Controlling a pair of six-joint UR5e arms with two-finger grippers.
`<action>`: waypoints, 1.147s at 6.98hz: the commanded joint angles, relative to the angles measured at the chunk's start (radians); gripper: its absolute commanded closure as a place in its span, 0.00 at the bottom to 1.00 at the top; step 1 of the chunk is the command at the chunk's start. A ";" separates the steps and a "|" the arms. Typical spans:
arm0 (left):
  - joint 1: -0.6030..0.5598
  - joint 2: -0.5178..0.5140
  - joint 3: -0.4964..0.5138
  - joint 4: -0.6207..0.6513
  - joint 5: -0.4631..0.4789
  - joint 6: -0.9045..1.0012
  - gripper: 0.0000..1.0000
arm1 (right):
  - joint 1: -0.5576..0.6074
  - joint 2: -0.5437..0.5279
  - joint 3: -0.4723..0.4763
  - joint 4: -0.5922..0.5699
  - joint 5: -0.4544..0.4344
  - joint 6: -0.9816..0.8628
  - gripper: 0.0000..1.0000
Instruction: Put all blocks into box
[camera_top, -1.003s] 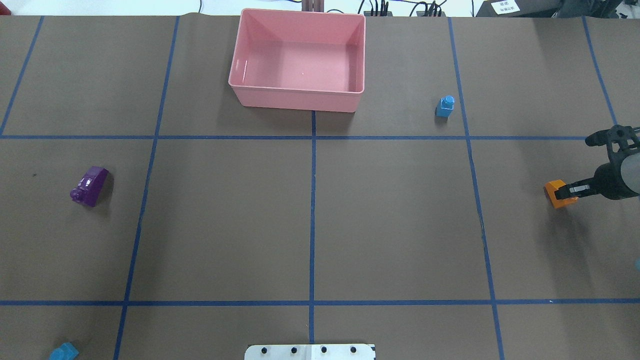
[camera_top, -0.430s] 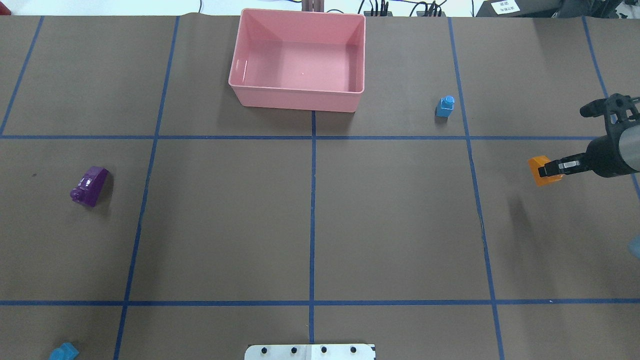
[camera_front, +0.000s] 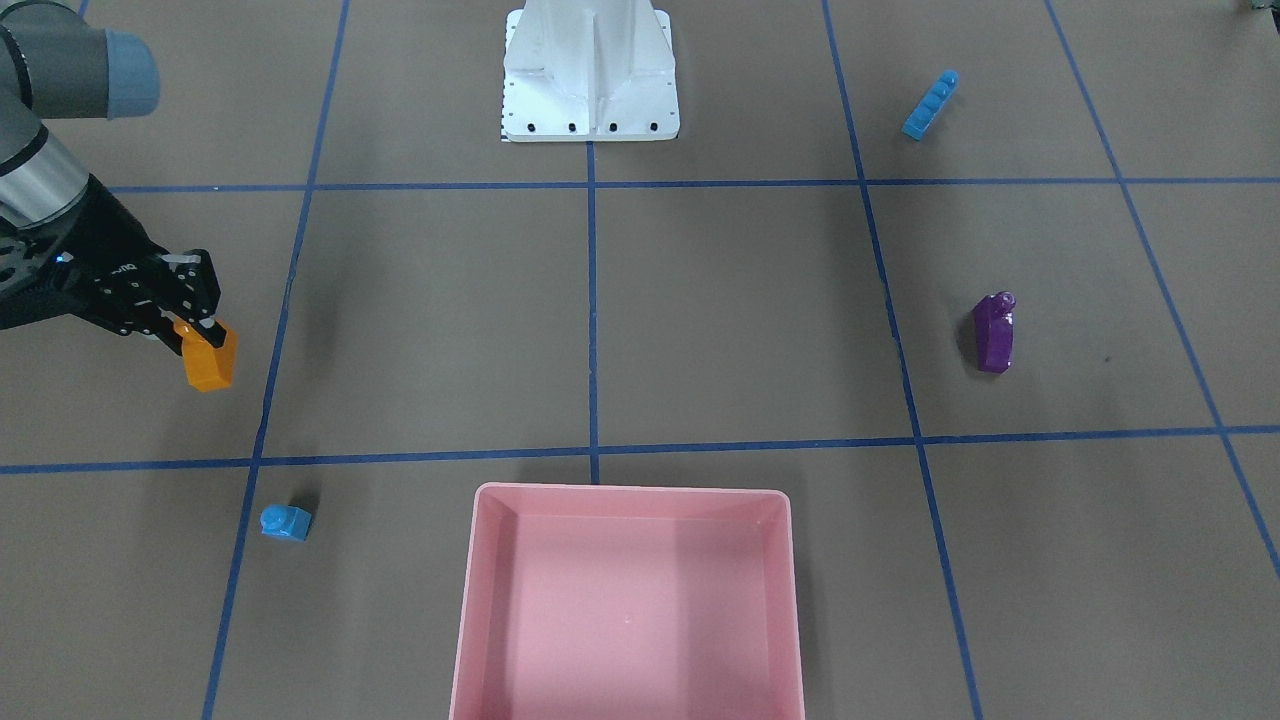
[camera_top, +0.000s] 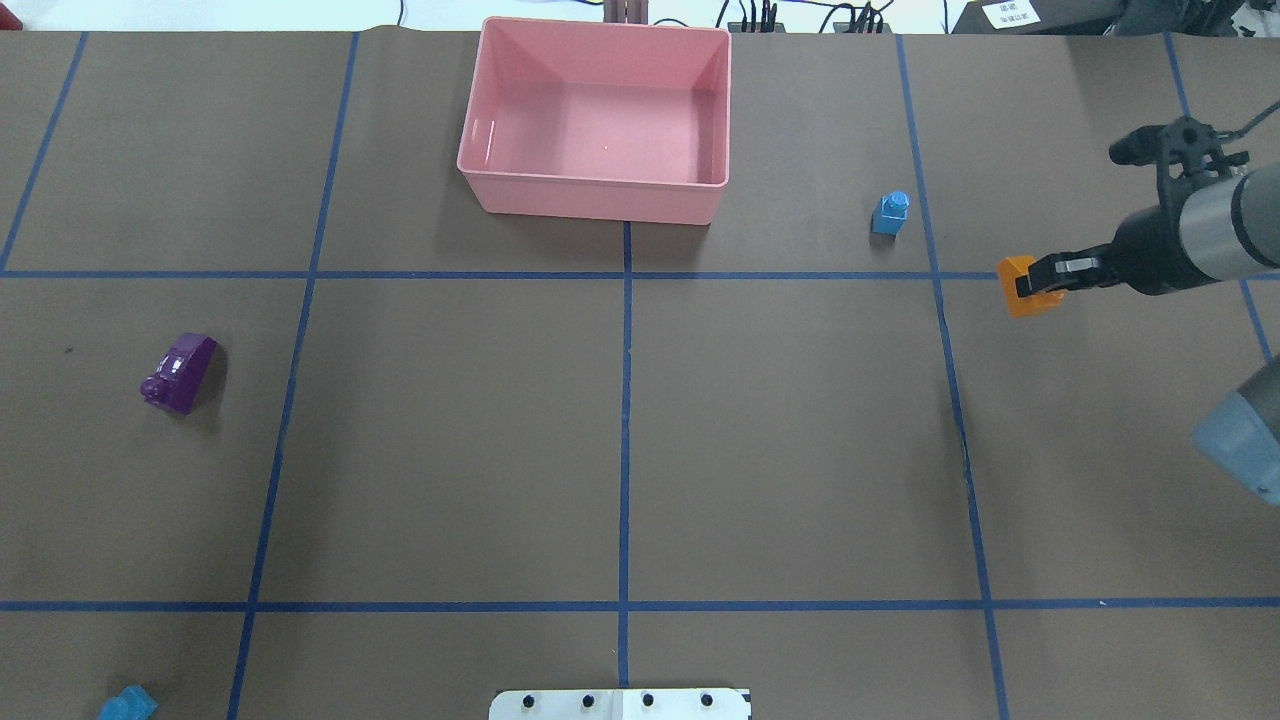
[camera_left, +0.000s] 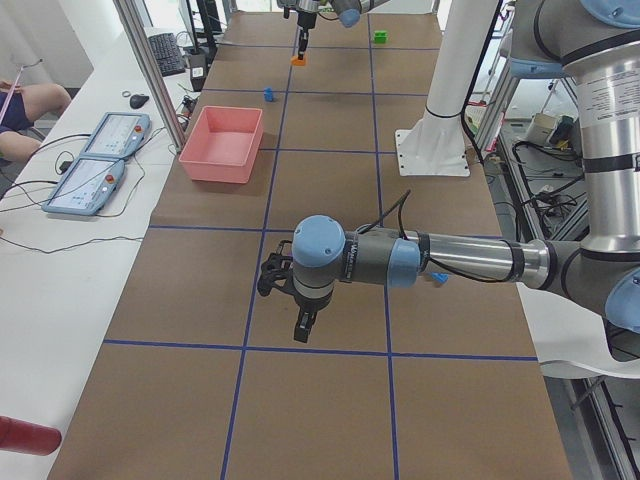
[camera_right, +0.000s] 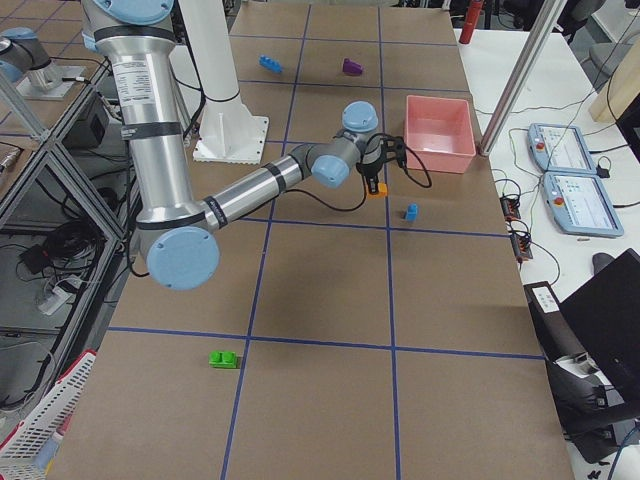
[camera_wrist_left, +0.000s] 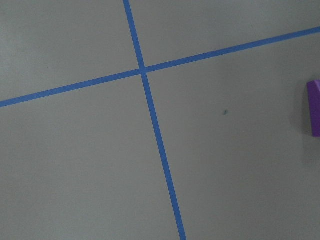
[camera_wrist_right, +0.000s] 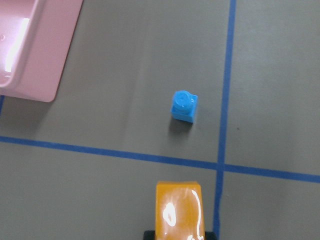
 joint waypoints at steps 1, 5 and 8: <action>0.001 0.000 0.001 0.000 0.000 0.000 0.00 | -0.005 0.340 -0.086 -0.337 -0.002 0.010 1.00; 0.001 -0.002 0.003 0.000 -0.008 0.000 0.00 | -0.047 0.953 -0.813 -0.314 -0.046 0.114 1.00; 0.001 -0.003 0.001 0.000 -0.008 0.000 0.00 | -0.070 0.965 -1.037 -0.106 -0.115 0.117 1.00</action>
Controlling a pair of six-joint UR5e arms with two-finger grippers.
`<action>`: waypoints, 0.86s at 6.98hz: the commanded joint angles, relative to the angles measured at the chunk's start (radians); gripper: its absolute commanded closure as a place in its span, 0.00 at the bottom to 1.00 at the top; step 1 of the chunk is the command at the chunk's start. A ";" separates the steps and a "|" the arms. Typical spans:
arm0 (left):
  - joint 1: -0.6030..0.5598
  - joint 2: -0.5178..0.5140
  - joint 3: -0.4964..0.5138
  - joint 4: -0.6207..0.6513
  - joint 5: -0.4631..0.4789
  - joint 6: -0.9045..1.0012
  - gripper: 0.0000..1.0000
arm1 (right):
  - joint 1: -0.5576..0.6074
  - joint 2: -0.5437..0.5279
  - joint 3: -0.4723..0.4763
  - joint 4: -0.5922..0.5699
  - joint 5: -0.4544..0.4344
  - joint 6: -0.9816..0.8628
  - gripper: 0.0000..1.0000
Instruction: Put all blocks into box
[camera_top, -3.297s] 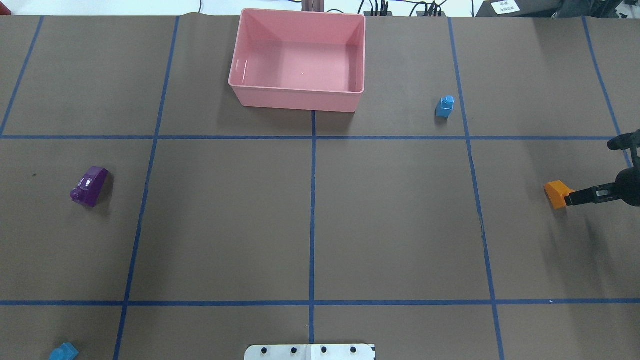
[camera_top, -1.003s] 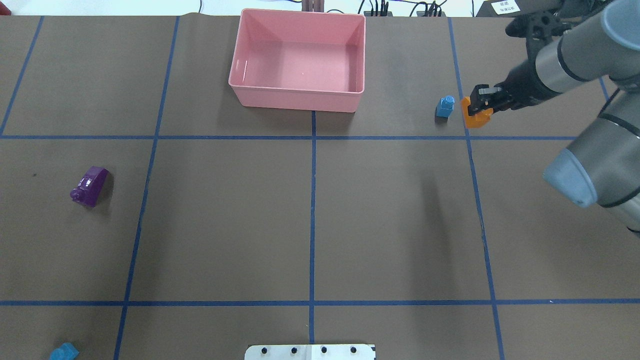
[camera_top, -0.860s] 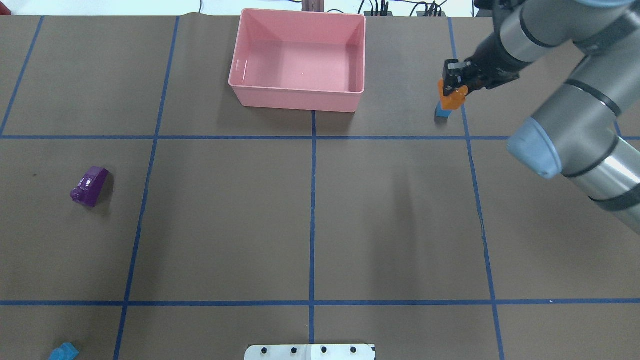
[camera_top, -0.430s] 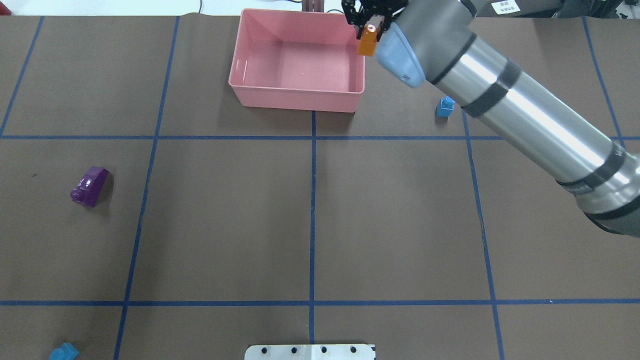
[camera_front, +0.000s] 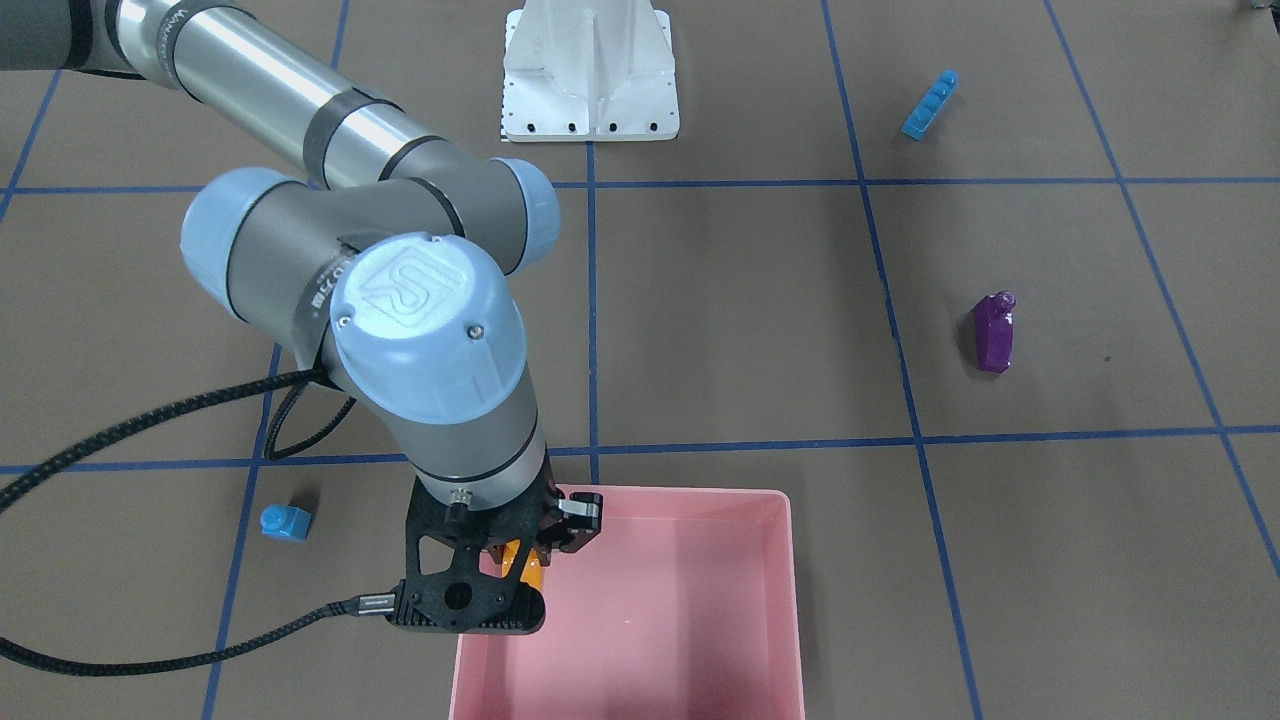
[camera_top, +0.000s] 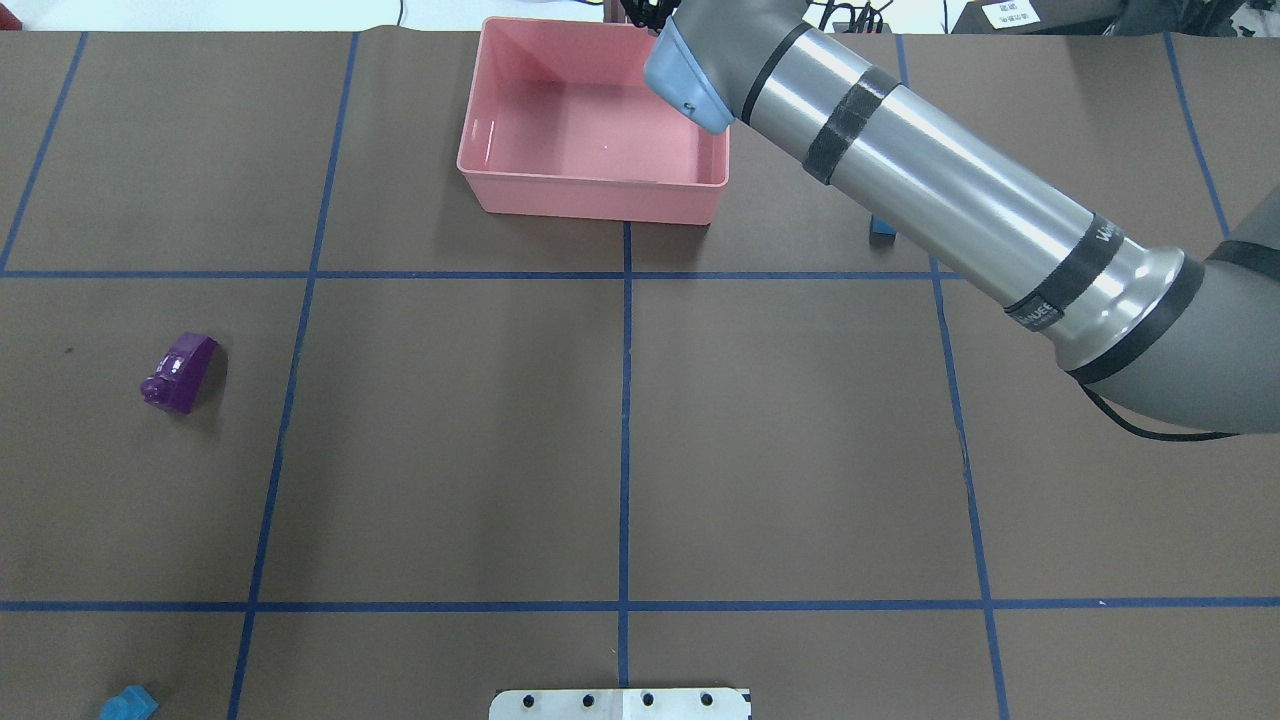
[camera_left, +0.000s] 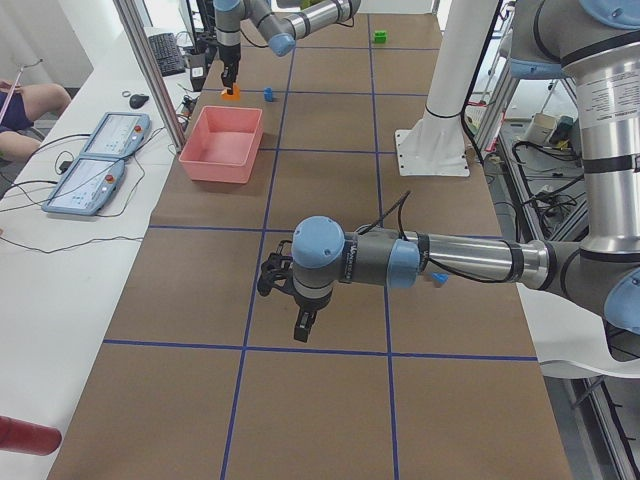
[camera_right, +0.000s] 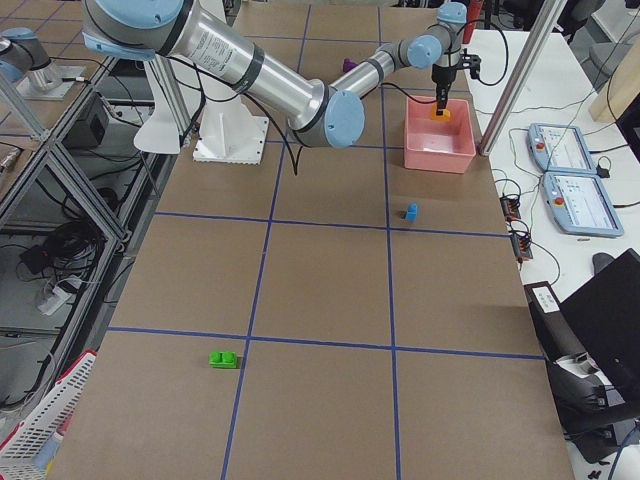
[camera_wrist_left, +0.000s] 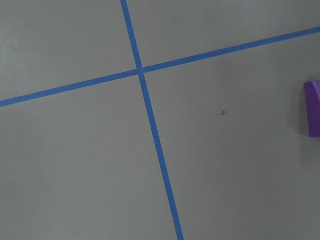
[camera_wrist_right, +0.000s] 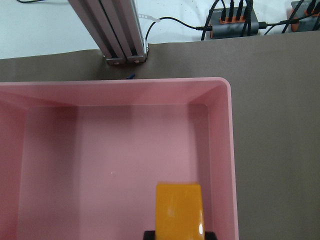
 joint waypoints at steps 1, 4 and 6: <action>0.000 0.000 0.001 -0.011 0.000 0.000 0.00 | -0.026 0.002 -0.067 0.051 -0.029 0.001 1.00; 0.000 0.000 0.003 -0.014 0.000 0.000 0.00 | -0.053 -0.015 -0.068 0.056 -0.068 -0.014 1.00; 0.000 0.000 0.003 -0.014 0.001 0.000 0.00 | -0.051 -0.021 -0.070 0.056 -0.071 -0.098 1.00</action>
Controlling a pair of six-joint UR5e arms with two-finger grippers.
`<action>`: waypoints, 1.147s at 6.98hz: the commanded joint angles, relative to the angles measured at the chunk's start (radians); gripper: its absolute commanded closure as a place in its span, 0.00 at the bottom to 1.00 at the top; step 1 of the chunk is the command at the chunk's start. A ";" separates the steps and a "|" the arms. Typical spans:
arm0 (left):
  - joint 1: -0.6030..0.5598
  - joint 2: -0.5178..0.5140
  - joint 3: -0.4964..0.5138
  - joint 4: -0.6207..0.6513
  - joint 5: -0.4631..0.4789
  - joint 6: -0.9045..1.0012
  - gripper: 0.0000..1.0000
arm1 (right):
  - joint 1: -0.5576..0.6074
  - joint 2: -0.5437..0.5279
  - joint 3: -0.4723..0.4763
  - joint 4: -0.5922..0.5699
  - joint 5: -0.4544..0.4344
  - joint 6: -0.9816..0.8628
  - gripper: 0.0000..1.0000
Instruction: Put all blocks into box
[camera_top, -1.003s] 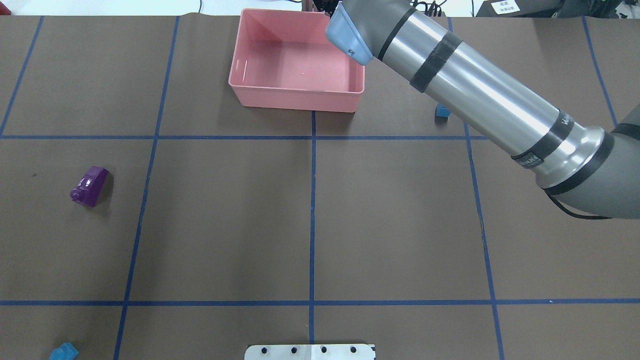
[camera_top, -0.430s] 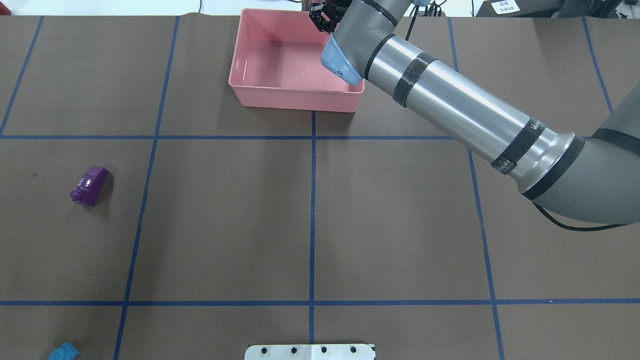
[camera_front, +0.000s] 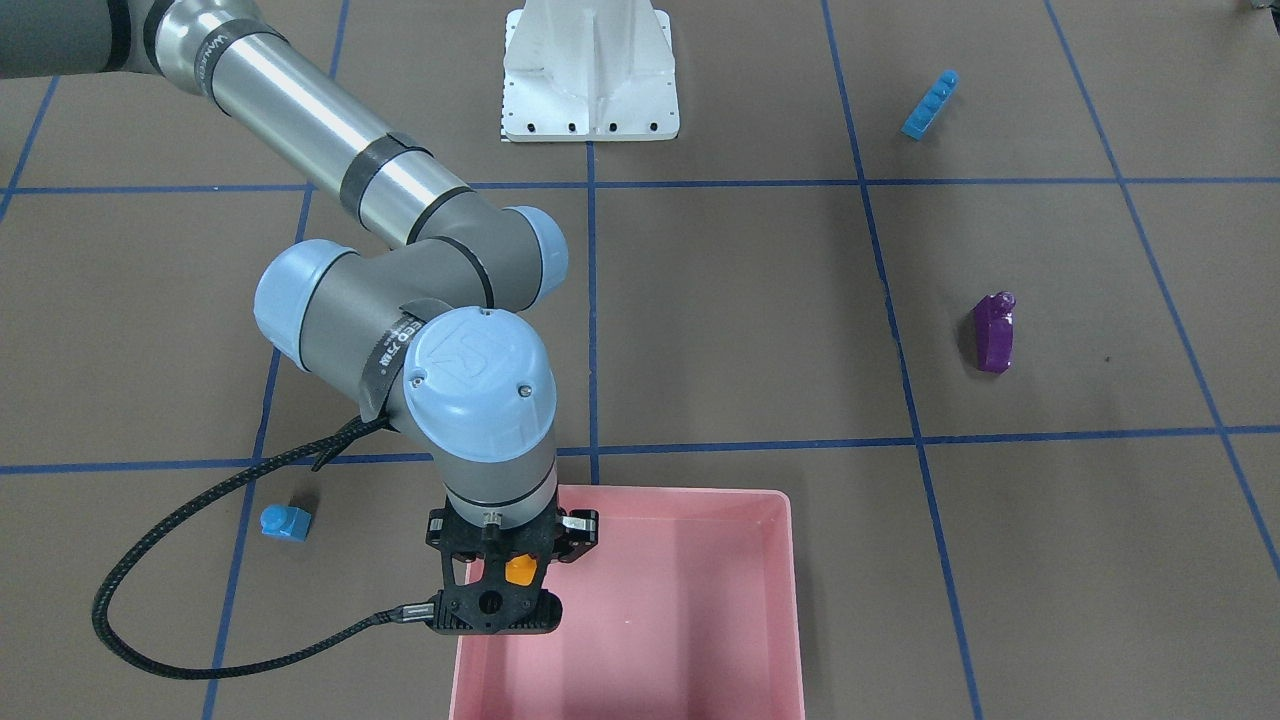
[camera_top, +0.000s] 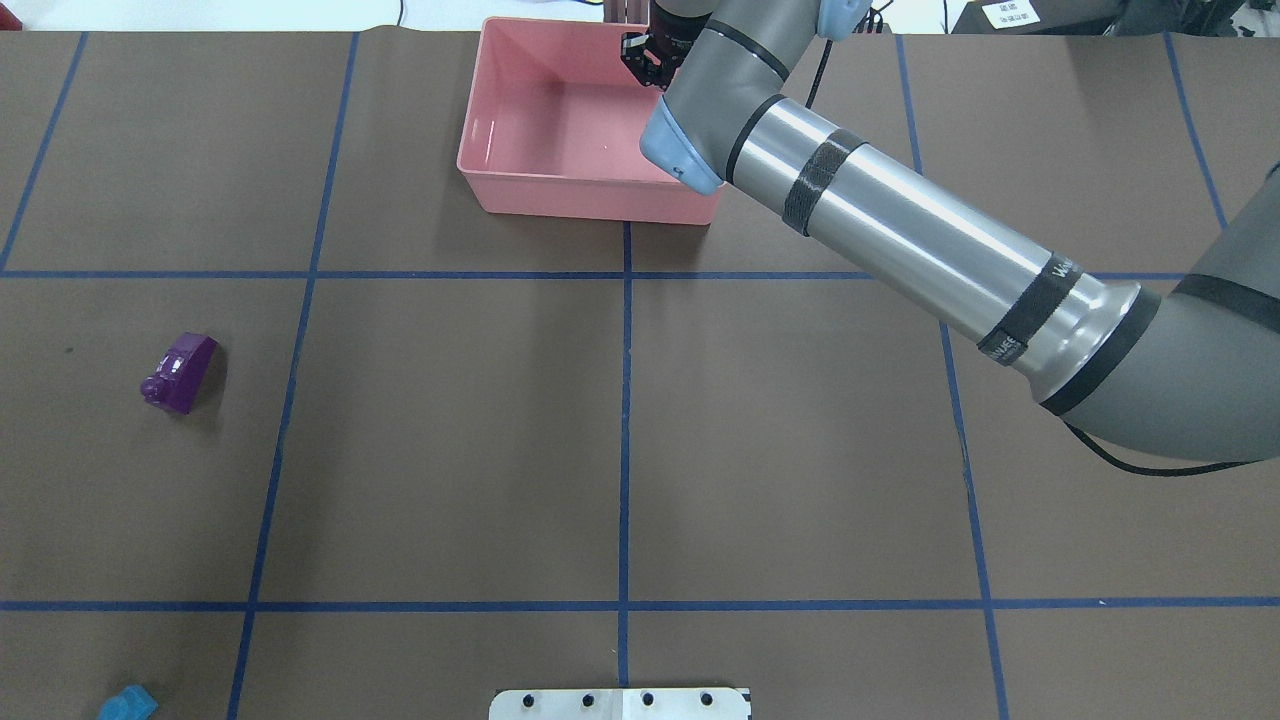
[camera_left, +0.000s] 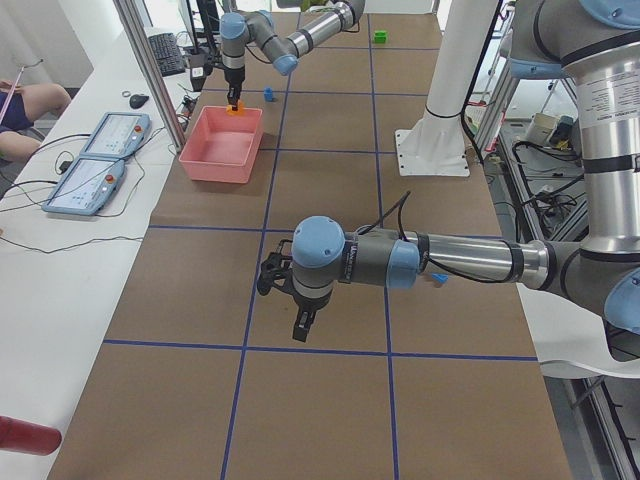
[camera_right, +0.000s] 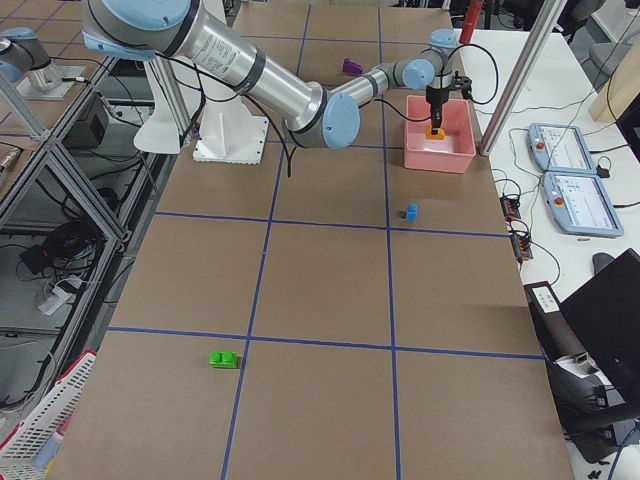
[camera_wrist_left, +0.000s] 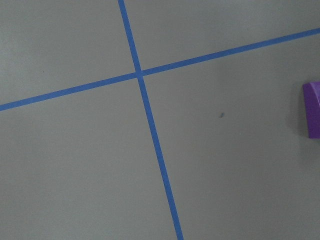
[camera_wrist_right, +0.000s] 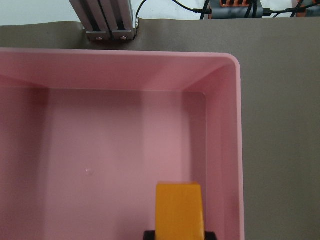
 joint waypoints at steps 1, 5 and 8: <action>0.000 0.000 0.002 0.000 0.000 0.001 0.00 | -0.001 -0.010 0.000 0.001 -0.002 -0.053 0.65; -0.002 0.000 0.002 -0.018 0.000 0.002 0.00 | 0.010 -0.007 0.026 0.004 -0.001 -0.040 0.00; 0.000 0.005 0.000 -0.093 0.000 -0.001 0.00 | 0.051 -0.022 0.179 -0.129 0.079 -0.048 0.00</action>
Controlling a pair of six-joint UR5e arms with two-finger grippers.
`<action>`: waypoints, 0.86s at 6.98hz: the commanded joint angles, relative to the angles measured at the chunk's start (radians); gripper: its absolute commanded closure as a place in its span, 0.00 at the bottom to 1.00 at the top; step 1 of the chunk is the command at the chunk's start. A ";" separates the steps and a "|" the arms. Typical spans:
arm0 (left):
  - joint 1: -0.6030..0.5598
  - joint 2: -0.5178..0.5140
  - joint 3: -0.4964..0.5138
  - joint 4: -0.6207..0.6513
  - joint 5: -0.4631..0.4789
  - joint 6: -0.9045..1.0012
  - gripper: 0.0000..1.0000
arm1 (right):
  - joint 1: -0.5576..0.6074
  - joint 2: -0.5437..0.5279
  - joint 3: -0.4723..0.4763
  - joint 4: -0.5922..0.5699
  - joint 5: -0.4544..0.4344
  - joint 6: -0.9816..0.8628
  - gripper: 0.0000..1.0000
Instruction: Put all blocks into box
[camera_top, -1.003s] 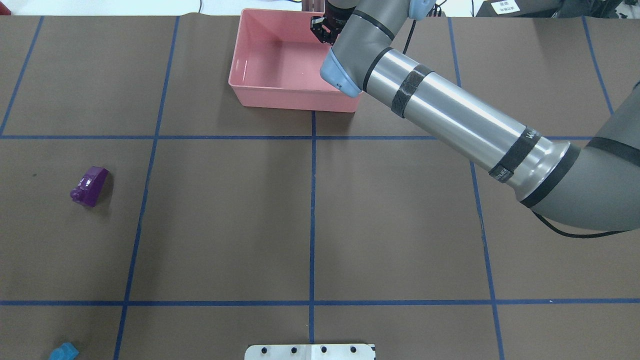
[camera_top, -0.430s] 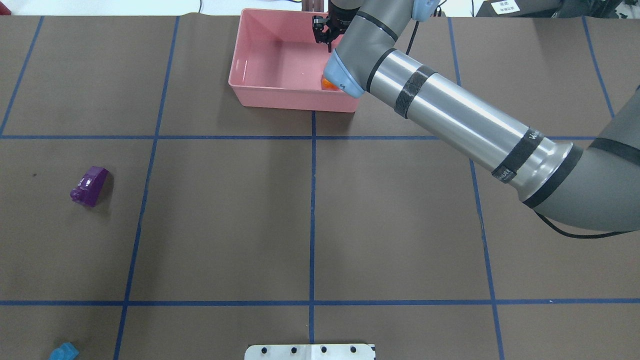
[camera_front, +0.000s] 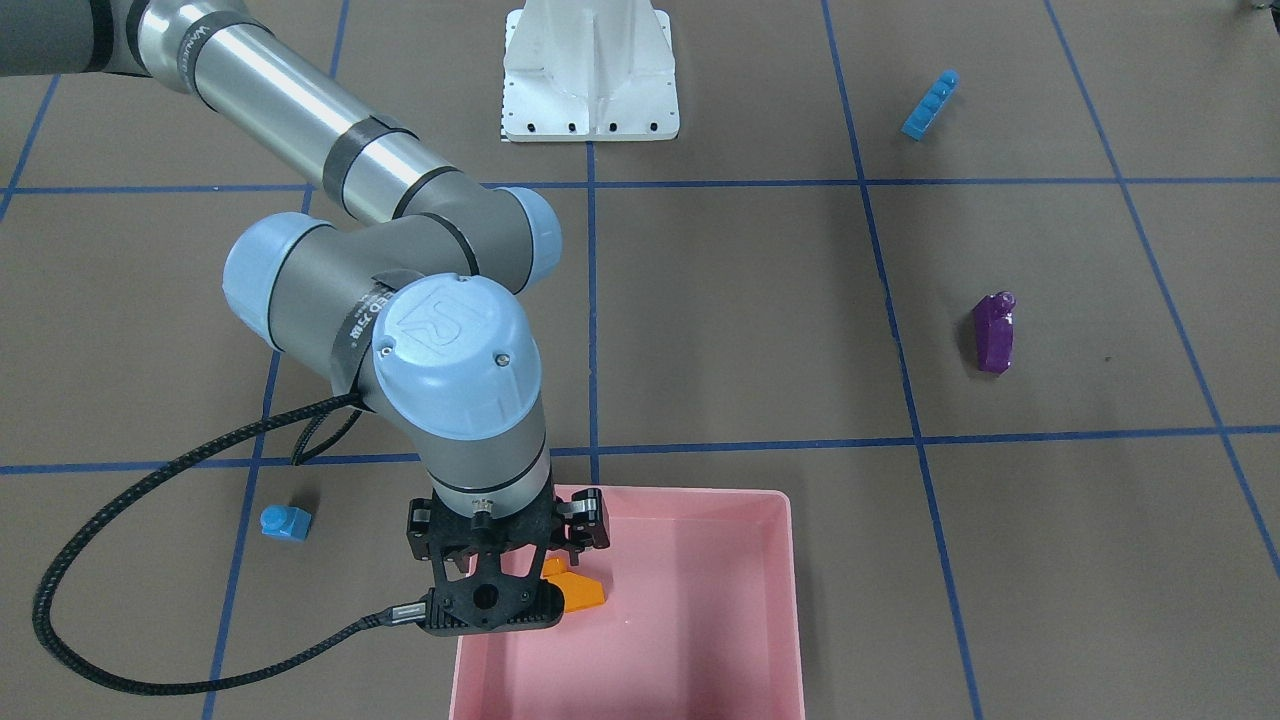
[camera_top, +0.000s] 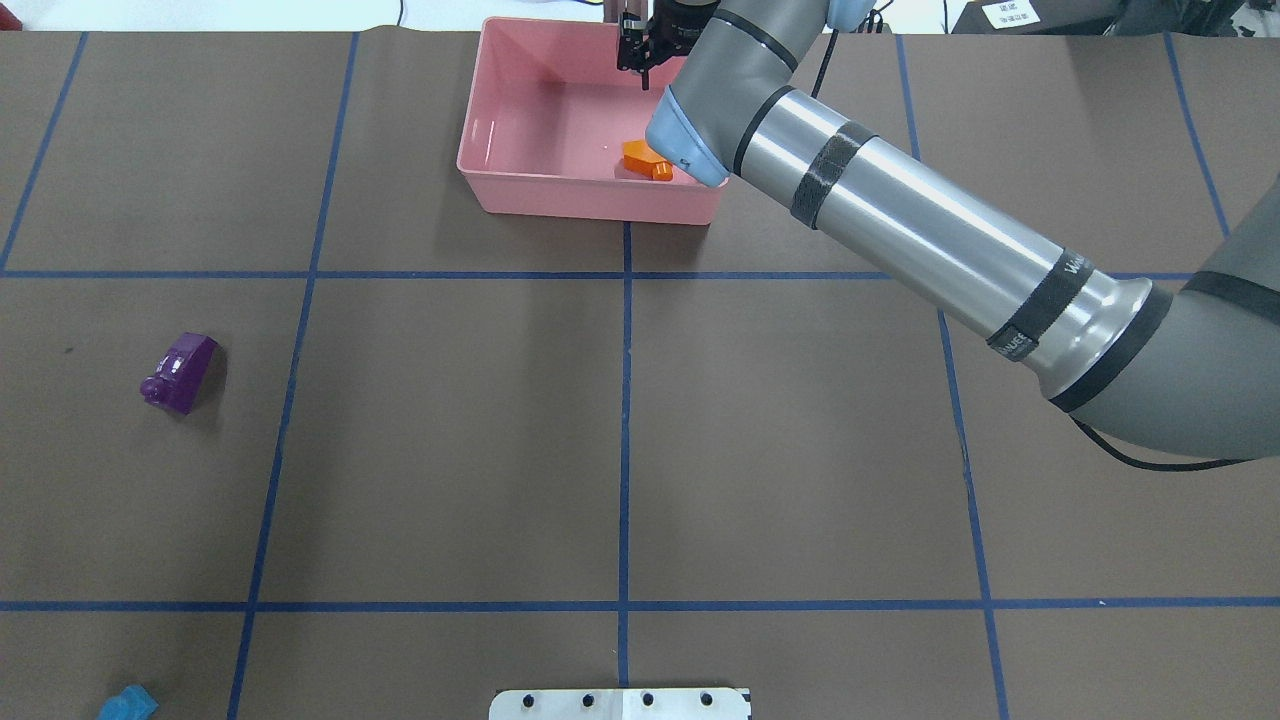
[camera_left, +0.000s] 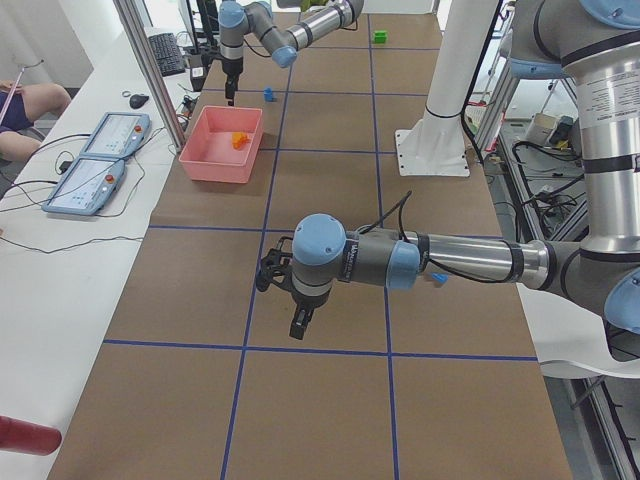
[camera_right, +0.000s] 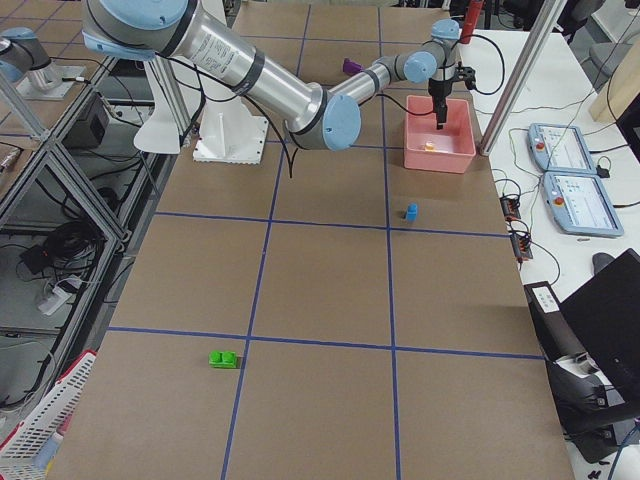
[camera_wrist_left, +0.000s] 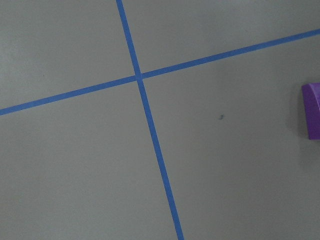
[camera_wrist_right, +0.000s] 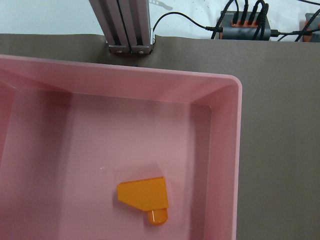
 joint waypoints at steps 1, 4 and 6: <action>0.025 0.000 0.000 -0.044 -0.012 -0.003 0.00 | 0.026 -0.092 0.212 -0.122 0.059 -0.011 0.00; 0.177 -0.006 0.001 -0.177 -0.021 -0.174 0.00 | 0.038 -0.359 0.627 -0.264 0.062 -0.020 0.00; 0.348 -0.016 0.003 -0.323 0.059 -0.416 0.00 | 0.042 -0.588 0.889 -0.303 0.064 -0.098 0.00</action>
